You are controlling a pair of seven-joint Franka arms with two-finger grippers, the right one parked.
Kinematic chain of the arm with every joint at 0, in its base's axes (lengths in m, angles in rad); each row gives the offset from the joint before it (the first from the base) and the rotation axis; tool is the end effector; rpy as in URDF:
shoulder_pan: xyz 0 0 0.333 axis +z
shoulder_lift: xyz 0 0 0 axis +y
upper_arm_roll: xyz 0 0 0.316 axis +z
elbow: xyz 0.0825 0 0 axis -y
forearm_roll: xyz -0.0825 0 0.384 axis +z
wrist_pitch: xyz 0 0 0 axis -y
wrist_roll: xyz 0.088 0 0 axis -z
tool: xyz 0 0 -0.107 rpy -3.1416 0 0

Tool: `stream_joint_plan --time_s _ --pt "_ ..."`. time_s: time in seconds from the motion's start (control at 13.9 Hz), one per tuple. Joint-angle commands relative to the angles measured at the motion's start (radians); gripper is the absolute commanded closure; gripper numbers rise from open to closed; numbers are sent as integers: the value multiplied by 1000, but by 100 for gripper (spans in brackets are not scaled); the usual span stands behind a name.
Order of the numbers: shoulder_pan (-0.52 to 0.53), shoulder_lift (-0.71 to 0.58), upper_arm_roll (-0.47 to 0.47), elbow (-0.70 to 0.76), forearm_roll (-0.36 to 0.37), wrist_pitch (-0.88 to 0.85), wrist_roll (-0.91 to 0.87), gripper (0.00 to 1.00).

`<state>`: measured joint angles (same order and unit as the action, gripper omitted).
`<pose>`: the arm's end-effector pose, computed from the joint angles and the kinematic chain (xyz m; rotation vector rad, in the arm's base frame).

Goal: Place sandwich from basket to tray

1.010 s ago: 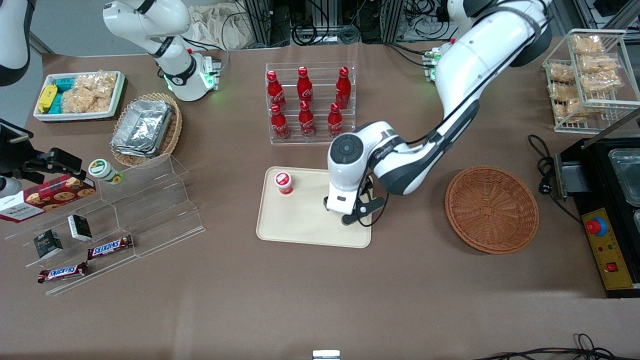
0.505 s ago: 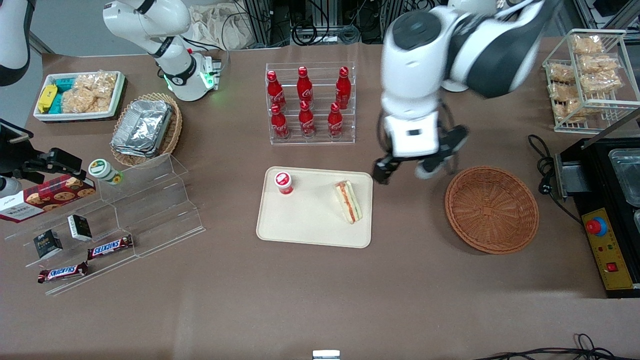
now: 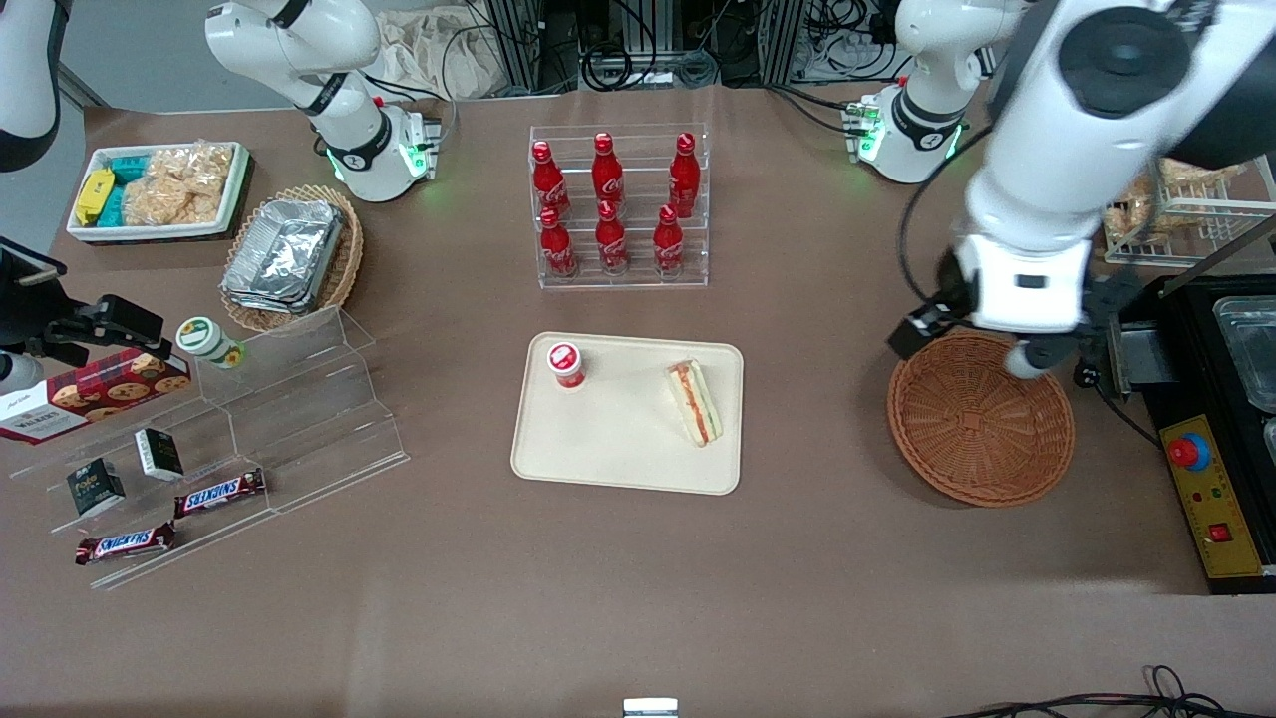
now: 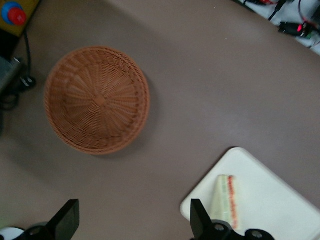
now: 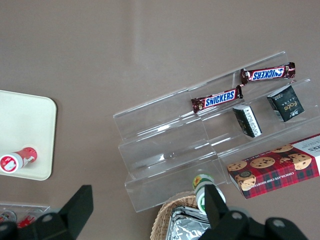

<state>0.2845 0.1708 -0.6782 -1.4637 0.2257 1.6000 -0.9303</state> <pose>0.5737 -0.1773 0.5994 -2.9380 -0.8094 -0.1146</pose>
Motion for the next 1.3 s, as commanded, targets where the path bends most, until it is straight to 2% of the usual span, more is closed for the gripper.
stream_joint_plan --time_s 0.0,0.14,0.29,0.43,0.65,0.79,1.01,1.15,1.23 --pt "18 -65 82 -35 -38 -50 233 0" --pt "-78 -94 234 -38 -57 -83 388 0" --pt "-195 -141 447 -53 -122 -98 543 0" --pt "-275 -203 618 -108 -173 -88 667 0" --pt "-350 -302 770 -234 -201 -10 780 0" --pt "-358 -365 796 -327 -201 61 798 0" --pt "-343 -346 786 -319 -218 89 809 0" --pt "-292 -318 703 -279 -216 83 809 0" --pt "-286 -312 697 -267 -218 74 809 0"
